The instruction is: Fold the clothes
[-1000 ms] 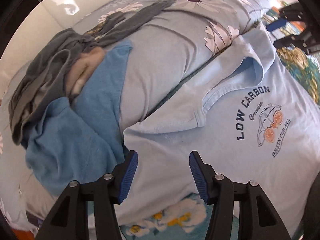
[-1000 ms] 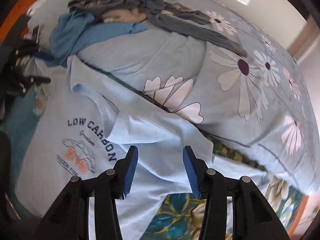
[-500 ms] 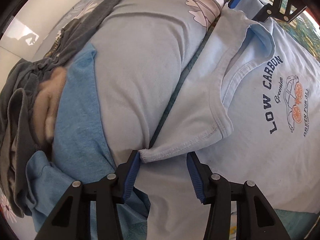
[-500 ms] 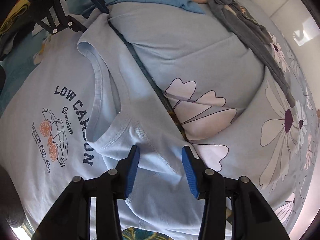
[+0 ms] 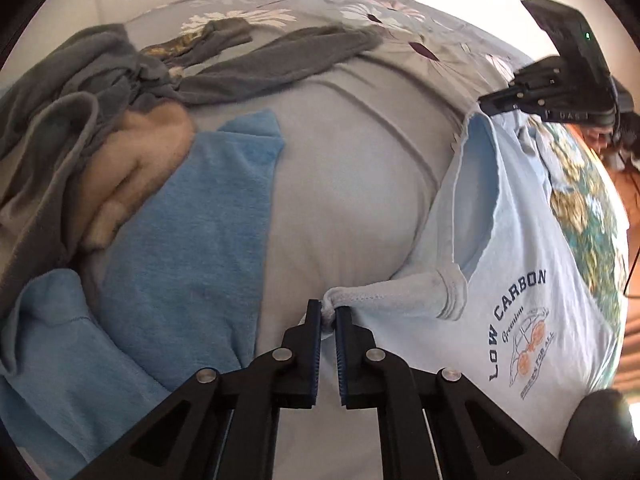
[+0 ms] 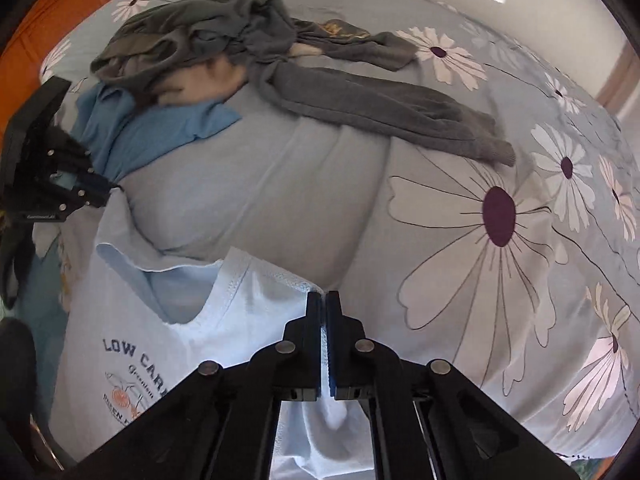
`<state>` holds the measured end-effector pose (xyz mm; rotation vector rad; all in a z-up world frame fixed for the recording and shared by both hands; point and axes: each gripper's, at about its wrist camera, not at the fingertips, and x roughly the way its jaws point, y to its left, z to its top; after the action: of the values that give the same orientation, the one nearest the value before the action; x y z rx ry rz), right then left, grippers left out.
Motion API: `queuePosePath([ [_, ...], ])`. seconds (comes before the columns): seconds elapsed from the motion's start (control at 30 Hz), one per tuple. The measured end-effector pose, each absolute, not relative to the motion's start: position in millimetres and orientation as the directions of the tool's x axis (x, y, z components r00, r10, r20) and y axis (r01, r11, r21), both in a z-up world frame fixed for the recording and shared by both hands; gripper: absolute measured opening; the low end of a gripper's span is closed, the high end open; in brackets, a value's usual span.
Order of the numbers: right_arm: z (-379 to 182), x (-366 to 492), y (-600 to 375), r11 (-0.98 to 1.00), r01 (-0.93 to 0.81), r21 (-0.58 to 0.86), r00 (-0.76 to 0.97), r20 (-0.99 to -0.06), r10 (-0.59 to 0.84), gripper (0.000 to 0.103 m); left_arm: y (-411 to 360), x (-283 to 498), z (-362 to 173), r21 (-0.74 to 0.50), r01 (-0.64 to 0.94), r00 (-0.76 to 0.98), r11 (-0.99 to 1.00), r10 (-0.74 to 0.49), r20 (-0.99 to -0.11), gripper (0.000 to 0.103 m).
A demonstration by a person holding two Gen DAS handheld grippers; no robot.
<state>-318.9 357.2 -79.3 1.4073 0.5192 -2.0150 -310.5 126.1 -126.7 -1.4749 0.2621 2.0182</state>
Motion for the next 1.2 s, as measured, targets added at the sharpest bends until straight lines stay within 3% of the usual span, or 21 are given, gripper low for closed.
queuePosePath([
  [0.27, -89.8, -332.5, 359.5, -0.803, 0.596, -0.021, -0.291, -0.938, -0.191, 0.002, 98.9, -305.5, -137.3, -0.288, -0.355, -0.173, -0.889, 0.365, -0.915, 0.011],
  [0.33, -76.6, -333.0, 374.5, -0.834, 0.552, 0.000, -0.330, -0.918, -0.219, 0.003, 90.3, -307.2, -132.9, -0.250, -0.278, -0.217, -0.928, 0.314, -0.924, 0.011],
  [0.4, -55.7, -332.2, 402.6, -0.874, 0.485, 0.017, -0.391, -0.890, -0.234, 0.007, 78.8, -307.1, -124.9, -0.228, -0.205, -0.257, -0.952, 0.277, -0.926, 0.008],
  [0.53, -29.7, -307.4, 489.3, -0.954, 0.300, 0.027, -0.509, -0.841, -0.183, 0.032, 63.8, -284.3, -96.2, -0.219, -0.149, -0.350, -0.964, 0.258, -0.900, 0.011],
  [0.63, -38.7, -270.8, 547.6, -0.977, 0.207, 0.052, -0.499, -0.853, -0.151, 0.045, 56.4, -256.4, -71.2, -0.187, -0.116, -0.441, -0.976, 0.219, -0.870, 0.042],
  [0.67, -47.1, -254.9, 561.6, -0.975, 0.205, 0.082, -0.466, -0.868, -0.171, 0.045, 51.5, -242.4, -68.7, -0.211, -0.106, -0.451, -0.972, 0.236, -0.861, 0.053],
  [0.7, -60.0, -240.1, 566.6, -0.972, 0.220, 0.082, -0.430, -0.886, -0.172, 0.045, 46.4, -227.8, -67.0, -0.239, -0.096, -0.459, -0.966, 0.256, -0.851, 0.055],
  [0.9, -128.4, -189.4, 564.7, -0.962, 0.270, 0.025, -0.318, -0.941, -0.114, 0.045, 73.6, -187.9, -87.5, -0.290, -0.068, -0.366, -0.955, 0.294, -0.883, 0.055],
  [1.1, -141.7, -191.7, 558.4, -0.966, 0.252, -0.058, -0.354, -0.935, -0.036, 0.045, 84.7, -162.5, -84.3, -0.337, -0.019, -0.345, -0.941, 0.323, -0.881, 0.055],
  [1.2, -140.6, -199.6, 565.5, -0.980, 0.192, -0.052, -0.355, -0.935, -0.020, 0.026, 88.4, -160.0, -79.1, -0.324, -0.020, -0.350, -0.946, 0.310, -0.884, 0.055],
])
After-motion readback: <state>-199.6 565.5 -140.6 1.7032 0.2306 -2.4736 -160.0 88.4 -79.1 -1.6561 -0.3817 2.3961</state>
